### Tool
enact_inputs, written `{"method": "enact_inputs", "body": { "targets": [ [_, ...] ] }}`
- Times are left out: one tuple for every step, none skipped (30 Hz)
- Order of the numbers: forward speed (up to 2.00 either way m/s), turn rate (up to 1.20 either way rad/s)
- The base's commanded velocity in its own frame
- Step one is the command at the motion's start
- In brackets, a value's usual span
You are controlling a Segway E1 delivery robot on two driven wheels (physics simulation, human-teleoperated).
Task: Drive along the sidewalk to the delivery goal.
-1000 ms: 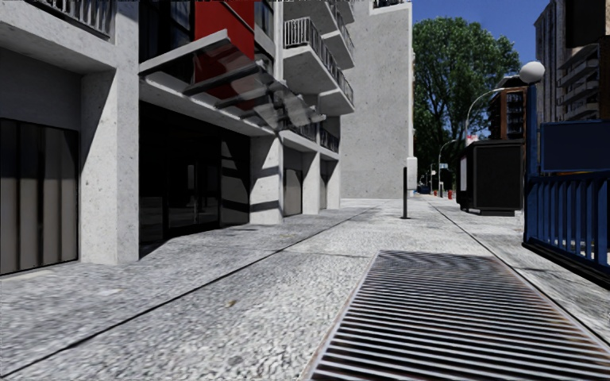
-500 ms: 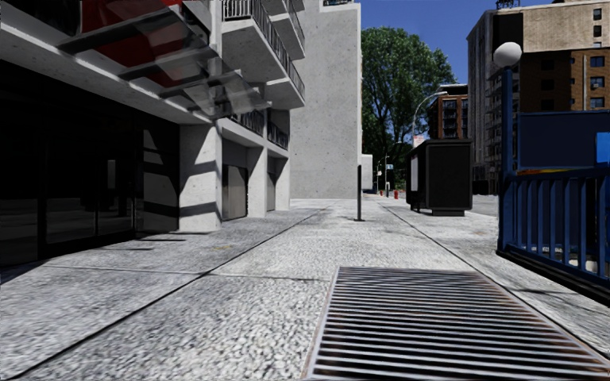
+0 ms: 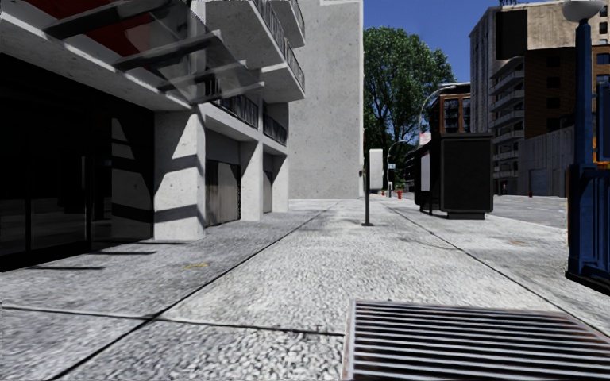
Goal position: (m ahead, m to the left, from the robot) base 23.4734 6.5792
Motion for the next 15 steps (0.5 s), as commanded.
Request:
{"method": "enact_inputs", "body": {
  "targets": [
    [2.0,0.0],
    [2.0,0.0],
    [2.0,0.0],
    [2.0,0.0],
    [2.0,0.0],
    [2.0,0.0],
    [2.0,0.0],
    [2.0,0.0],
    [2.0,0.0],
    [2.0,0.0],
    [2.0,0.0],
    [2.0,0.0],
    [2.0,0.0],
    [2.0,0.0],
    [2.0,0.0]
  ]
}}
